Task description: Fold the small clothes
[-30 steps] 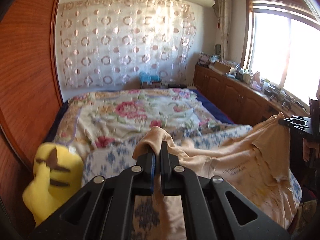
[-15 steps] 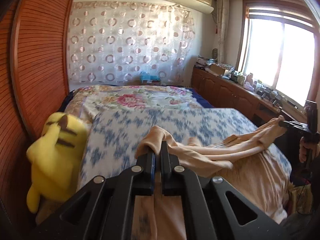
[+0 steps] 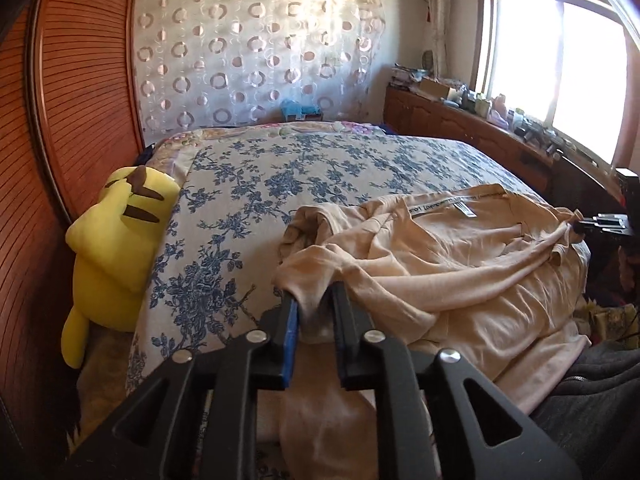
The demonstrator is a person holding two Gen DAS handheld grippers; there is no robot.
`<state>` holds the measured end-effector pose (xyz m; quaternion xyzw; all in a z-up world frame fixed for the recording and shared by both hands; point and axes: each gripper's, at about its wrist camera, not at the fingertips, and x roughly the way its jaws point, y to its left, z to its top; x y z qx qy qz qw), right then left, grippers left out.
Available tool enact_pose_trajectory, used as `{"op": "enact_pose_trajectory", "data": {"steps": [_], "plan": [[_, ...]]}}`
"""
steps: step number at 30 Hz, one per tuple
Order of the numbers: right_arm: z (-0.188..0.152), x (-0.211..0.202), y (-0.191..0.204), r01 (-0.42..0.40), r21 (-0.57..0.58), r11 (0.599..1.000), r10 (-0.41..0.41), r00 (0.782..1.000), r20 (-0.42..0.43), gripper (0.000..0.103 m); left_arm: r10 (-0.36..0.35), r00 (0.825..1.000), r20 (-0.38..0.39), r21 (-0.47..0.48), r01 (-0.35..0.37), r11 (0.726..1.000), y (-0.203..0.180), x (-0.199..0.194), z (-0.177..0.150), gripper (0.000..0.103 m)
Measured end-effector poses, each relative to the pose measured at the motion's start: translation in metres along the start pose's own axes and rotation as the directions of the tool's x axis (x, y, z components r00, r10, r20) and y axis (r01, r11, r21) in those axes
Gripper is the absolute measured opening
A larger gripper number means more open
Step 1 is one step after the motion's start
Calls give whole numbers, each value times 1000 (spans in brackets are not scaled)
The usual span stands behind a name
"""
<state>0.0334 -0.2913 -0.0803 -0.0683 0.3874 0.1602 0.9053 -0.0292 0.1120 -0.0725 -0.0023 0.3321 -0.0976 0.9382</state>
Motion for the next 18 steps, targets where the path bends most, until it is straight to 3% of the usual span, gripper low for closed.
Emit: {"op": "enact_pose_trajectory", "data": {"steps": [4, 6, 10, 14, 18], "plan": [[10, -15, -6, 0, 13, 1000, -1, 998, 58, 39, -26, 999, 36, 24, 25, 999, -7, -14, 11, 27], [17, -22, -7, 11, 10, 1000, -12, 996, 87, 43, -25, 998, 56, 25, 24, 999, -8, -21, 16, 38], [35, -17, -1, 16, -9, 1000, -15, 994, 108, 44, -15, 999, 49, 36, 13, 999, -9, -16, 28, 47], [56, 7, 19, -31, -57, 998, 37, 993, 110, 44, -10, 1000, 17, 54, 9, 999, -6, 2, 40, 48], [69, 33, 18, -18, -60, 998, 24, 995, 93, 44, -18, 1000, -20, 49, 19, 999, 4, 26, 49, 48]]}}
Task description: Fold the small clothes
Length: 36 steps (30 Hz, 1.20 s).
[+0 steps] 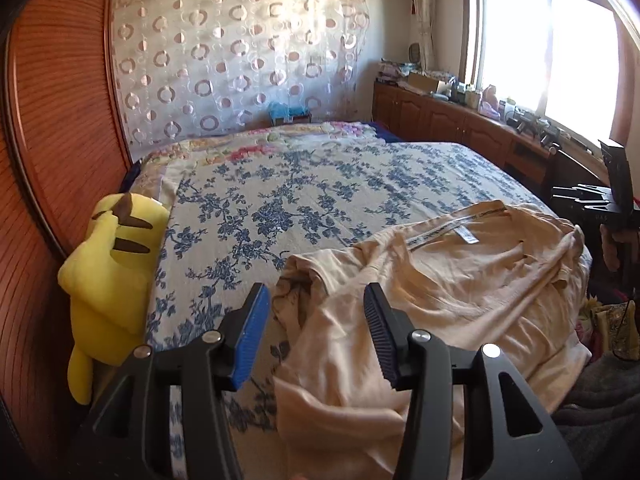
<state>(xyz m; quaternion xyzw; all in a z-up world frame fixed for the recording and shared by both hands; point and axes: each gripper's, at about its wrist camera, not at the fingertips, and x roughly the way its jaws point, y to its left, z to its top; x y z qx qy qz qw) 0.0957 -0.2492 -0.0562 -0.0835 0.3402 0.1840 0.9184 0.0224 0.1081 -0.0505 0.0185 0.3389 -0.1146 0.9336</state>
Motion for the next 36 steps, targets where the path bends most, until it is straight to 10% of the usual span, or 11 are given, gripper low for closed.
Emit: {"op": "enact_pose_trajectory", "data": {"steps": [26, 31, 36], "plan": [[-14, 61, -47, -30, 107, 994, 47, 986, -162, 63, -128, 966, -227, -102, 107, 989, 20, 98, 14, 48], [-15, 58, -42, -63, 97, 993, 79, 982, -173, 16, -121, 966, -229, -85, 104, 991, 17, 99, 14, 30], [-13, 40, -29, -67, 76, 995, 77, 988, -133, 4, -164, 965, -206, -97, 147, 984, 12, 91, 15, 5]]}}
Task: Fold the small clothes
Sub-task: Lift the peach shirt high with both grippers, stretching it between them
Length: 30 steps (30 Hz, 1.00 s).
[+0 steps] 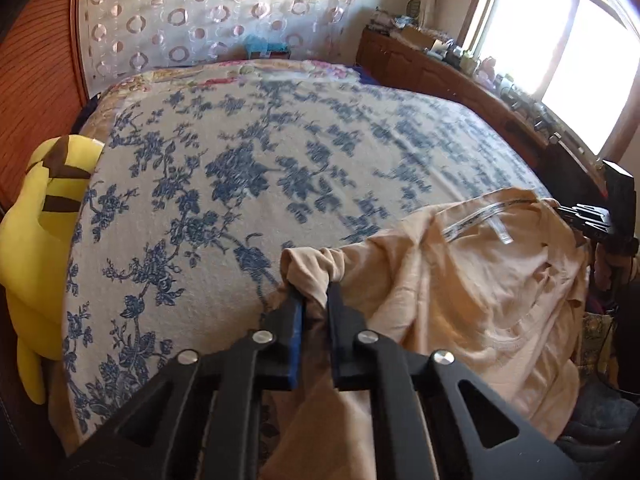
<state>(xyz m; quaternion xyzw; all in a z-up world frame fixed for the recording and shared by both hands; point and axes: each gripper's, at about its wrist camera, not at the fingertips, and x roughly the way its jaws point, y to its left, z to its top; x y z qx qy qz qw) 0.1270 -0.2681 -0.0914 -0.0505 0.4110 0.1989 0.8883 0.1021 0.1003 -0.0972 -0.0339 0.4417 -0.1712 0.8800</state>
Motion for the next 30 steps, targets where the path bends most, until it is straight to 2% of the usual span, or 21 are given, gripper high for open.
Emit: {"op": "enact_pose_trajectory", "data": {"steps": [5, 9, 13, 18, 21, 22, 30], "plan": [[3, -53, 17, 7, -7, 1000, -6, 993, 121, 4, -40, 991, 125, 34, 36, 999, -25, -55, 1, 4], [11, -104, 32, 37, -40, 999, -28, 978, 208, 3, -47, 965, 257, 63, 32, 998, -51, -115, 3, 4], [25, -152, 44, 69, -61, 996, -48, 955, 291, 3, -73, 919, 386, 97, 39, 995, -73, -169, 15, 4], [42, -206, 58, 100, -92, 991, -59, 925, 375, 3, -93, 859, 504, 132, 30, 991, -91, -223, 30, 4], [52, -239, 65, 129, -112, 985, -68, 899, 433, 3, -88, 820, 565, 156, -1, 988, -98, -253, 40, 4], [55, -251, 68, 146, -114, 983, -78, 884, 460, 3, -86, 801, 593, 158, -11, 987, -99, -266, 43, 4], [84, -331, 81, 200, -140, 970, -79, 800, 595, 3, -69, 718, 693, 151, -51, 987, -84, -329, 64, 4]]}}
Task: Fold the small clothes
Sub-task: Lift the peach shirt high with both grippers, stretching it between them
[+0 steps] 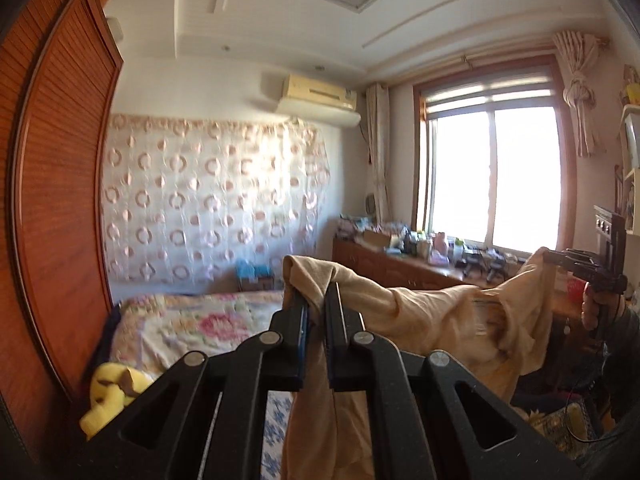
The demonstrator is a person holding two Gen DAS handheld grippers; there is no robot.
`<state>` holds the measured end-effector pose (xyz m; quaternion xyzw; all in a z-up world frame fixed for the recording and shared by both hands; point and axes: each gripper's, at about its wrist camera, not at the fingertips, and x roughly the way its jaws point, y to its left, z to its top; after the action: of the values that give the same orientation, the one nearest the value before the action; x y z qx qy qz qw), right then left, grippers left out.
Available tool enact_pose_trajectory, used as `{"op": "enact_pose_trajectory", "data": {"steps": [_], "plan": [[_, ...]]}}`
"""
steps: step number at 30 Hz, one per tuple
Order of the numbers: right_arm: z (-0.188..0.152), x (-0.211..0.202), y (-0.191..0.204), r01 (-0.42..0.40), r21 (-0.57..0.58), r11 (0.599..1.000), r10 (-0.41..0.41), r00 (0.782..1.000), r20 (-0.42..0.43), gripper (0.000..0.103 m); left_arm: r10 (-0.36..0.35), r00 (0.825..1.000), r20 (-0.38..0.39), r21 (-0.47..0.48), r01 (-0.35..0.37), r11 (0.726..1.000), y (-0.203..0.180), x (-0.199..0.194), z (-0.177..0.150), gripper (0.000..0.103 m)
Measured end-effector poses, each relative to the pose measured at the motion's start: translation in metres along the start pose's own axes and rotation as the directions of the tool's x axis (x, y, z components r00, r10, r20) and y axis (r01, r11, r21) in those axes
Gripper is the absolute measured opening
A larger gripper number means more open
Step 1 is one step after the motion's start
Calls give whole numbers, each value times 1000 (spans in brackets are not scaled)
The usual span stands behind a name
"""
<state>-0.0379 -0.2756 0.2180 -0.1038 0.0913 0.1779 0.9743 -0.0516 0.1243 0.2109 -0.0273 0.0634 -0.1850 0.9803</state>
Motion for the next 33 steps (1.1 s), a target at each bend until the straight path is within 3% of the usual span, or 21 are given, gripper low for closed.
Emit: {"op": "enact_pose_trajectory", "data": {"steps": [12, 16, 22, 33], "plan": [[88, -13, 3, 86, -115, 990, -69, 987, 145, 3, 90, 990, 110, 31, -94, 995, 26, -5, 64, 4], [100, 0, -8, 89, -107, 990, -74, 987, 141, 3, 105, 991, 87, 30, -108, 994, 35, 9, 68, 4], [82, 53, -27, 91, -83, 992, -86, 994, 64, 3, 160, 987, 12, 37, -160, 986, 60, 67, 35, 4], [-5, 240, -73, 97, -63, 993, -106, 982, -158, 3, 217, 961, -171, 32, -215, 976, 110, 233, -63, 4]]}}
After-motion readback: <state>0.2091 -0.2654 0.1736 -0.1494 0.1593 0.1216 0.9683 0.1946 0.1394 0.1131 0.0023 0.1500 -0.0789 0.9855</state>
